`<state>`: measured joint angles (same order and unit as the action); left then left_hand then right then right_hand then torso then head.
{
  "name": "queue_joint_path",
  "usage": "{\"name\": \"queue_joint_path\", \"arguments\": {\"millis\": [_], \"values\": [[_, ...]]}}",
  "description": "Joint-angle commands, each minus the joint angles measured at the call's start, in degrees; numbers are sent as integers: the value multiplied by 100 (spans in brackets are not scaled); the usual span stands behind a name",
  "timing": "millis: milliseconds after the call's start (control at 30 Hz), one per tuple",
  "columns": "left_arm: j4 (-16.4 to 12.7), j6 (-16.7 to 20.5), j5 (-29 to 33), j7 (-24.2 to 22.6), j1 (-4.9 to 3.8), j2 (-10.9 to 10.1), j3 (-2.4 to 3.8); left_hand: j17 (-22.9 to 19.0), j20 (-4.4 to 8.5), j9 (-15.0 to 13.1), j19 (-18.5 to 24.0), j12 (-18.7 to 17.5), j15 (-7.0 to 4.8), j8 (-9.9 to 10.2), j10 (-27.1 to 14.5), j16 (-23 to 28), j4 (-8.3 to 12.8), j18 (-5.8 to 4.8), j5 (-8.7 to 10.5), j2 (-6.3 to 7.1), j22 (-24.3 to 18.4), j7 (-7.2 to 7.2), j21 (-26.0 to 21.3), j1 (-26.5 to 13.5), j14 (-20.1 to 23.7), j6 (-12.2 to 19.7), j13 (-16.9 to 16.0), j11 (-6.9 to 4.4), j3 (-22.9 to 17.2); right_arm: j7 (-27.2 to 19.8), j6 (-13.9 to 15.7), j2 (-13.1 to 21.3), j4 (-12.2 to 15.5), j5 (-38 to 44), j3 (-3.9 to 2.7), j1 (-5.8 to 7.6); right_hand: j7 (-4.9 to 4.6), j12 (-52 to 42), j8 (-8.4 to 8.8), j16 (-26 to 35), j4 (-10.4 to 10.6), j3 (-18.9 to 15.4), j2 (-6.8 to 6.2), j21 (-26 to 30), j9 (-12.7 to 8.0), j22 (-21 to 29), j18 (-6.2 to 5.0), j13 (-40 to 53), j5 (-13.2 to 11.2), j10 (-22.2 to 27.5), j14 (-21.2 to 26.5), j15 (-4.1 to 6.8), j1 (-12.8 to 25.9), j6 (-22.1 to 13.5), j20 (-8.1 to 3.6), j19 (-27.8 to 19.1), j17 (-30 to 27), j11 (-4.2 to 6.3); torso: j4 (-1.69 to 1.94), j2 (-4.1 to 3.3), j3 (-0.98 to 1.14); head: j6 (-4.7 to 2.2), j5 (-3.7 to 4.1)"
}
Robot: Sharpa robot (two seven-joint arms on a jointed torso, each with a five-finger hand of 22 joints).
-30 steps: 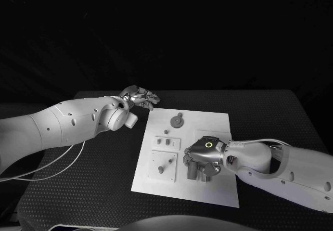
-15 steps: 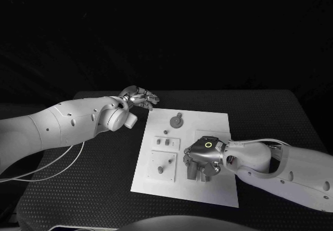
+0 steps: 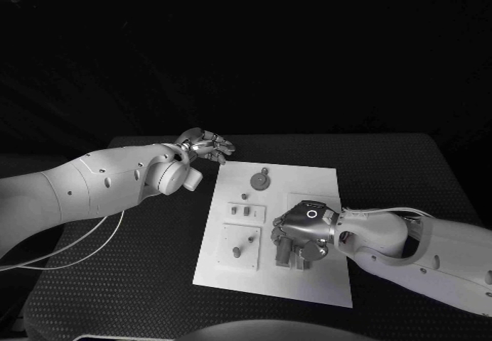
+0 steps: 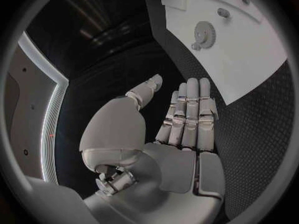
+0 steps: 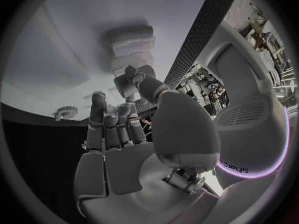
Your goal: Assemble the parts on the task board
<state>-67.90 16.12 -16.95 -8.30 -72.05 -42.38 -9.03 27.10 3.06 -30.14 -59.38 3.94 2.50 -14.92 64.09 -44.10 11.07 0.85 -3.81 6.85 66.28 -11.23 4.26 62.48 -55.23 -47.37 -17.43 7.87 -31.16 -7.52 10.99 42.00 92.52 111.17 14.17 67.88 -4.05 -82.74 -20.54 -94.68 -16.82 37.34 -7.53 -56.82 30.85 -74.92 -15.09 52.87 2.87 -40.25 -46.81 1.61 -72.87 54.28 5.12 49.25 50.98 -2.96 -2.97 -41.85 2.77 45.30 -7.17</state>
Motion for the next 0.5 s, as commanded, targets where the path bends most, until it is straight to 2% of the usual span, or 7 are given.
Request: {"name": "queue_joint_path", "arguments": {"millis": [33, 267, 333, 500], "values": [[-7, -72, 16, -40, -3, 7, 4, 9, -16, 8, 28, 1, 30, -4, -46, 24, -36, 85, -35, 15, 8, -3, -28, -65, 3, 29, 8, 13, 10, -148, 151, 43, 80, -133, -4, 19, -113, -36, -33, -163, 9, 31, 82, -27, 22, -79, 9, -6, 1, -29, -47, 0, -49, 173, -6, 20, 9, -6, -3, 0, -1, 7, 5], [1, -81, 16, -37, -2, 14, 4, 11, -17, 8, 29, 1, 31, -4, -48, 25, -39, 85, -35, 16, 8, -3, -28, -67, 3, 31, 8, 13, 11, -193, 42, 65, 181, -257, -4, 117, -109, -36, -36, -161, 7, 35, 82, -25, 23, -79, 9, -14, 1, -28, -47, 2, -56, 186, -9, 16, 9, -4, -2, -1, -1, 14, -1], [6, -85, 16, -35, -2, 14, 4, 11, -17, 8, 29, 1, 31, -4, -48, 26, -39, 85, -35, 16, 8, -3, -28, -67, 3, 31, 8, 14, 11, -226, -57, 69, 187, -383, -4, 130, -109, -36, -36, -160, 7, 35, 82, -25, 23, -79, 9, -15, 1, -28, -47, 3, -56, 188, -9, 15, 9, -3, -3, -1, 0, 18, -3], [7, -87, 16, -32, -2, 11, 4, 13, -17, 9, 30, 1, 31, -5, -50, 27, -42, 85, -34, 16, 8, -4, -29, -71, 3, 33, 8, 14, 13, -220, -91, 87, 181, -356, -3, 130, -107, -37, -38, -160, 13, 29, 84, -26, 24, -79, 9, -24, 1, -27, -48, 6, -39, 201, -9, 14, 9, -2, -10, 1, 1, 16, -3]]}}
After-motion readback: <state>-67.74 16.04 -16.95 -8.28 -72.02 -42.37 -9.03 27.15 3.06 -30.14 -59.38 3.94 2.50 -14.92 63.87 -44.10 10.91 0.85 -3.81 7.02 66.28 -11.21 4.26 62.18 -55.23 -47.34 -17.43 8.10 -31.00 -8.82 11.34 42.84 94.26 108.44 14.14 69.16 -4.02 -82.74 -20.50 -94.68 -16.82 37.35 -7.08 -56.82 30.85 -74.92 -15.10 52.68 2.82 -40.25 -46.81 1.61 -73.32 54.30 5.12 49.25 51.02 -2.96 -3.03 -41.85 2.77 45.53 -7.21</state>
